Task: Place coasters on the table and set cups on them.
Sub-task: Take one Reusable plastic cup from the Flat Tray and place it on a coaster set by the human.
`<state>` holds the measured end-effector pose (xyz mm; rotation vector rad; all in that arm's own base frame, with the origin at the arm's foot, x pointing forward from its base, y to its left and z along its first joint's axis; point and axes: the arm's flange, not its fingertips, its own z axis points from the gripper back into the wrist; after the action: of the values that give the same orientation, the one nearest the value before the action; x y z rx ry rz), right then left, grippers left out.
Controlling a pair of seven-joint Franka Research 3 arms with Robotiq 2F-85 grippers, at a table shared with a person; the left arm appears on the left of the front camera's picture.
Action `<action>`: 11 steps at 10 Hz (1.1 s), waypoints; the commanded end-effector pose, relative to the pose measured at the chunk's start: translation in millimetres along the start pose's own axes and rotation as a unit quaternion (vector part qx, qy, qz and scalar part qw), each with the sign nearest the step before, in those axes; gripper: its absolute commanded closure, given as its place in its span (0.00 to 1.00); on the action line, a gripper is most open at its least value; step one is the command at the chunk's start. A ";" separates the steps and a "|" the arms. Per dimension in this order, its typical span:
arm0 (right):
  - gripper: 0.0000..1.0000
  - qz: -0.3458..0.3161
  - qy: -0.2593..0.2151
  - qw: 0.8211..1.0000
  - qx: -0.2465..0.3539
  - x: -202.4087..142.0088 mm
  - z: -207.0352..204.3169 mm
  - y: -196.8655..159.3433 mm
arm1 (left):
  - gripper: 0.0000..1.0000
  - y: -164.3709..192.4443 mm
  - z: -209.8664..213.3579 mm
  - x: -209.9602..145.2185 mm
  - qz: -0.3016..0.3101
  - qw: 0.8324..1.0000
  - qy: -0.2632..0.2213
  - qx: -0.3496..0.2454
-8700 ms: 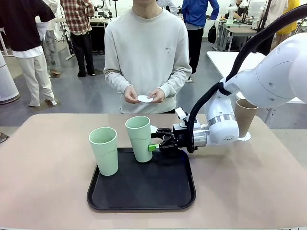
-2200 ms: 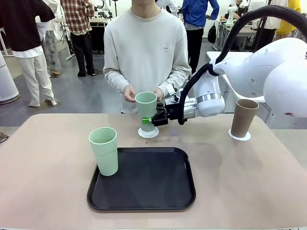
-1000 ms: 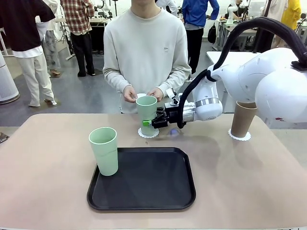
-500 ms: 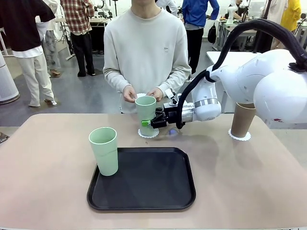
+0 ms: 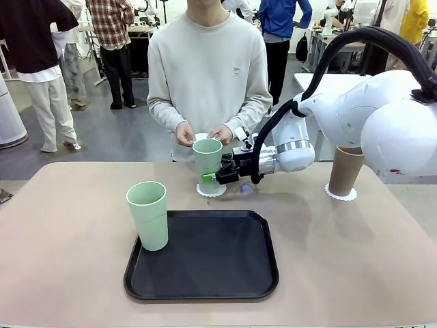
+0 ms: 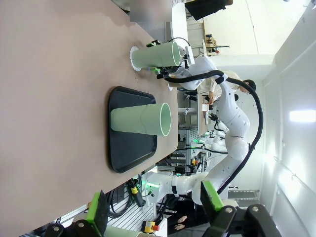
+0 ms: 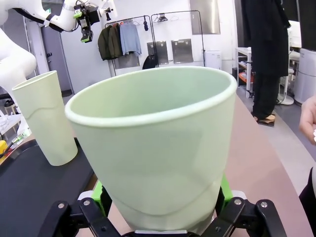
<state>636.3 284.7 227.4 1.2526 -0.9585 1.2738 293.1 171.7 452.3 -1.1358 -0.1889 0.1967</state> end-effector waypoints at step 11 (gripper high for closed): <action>0.00 -0.028 0.034 0.999 -0.010 1.5 26.6 -4.4 | 0.00 -0.6 1.1 -0.8 -0.003 1.000 -0.002 -0.004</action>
<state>646.2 262.3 226.6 1.2020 -0.9226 1.2513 293.1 171.7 452.3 -1.1358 -0.1889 0.1967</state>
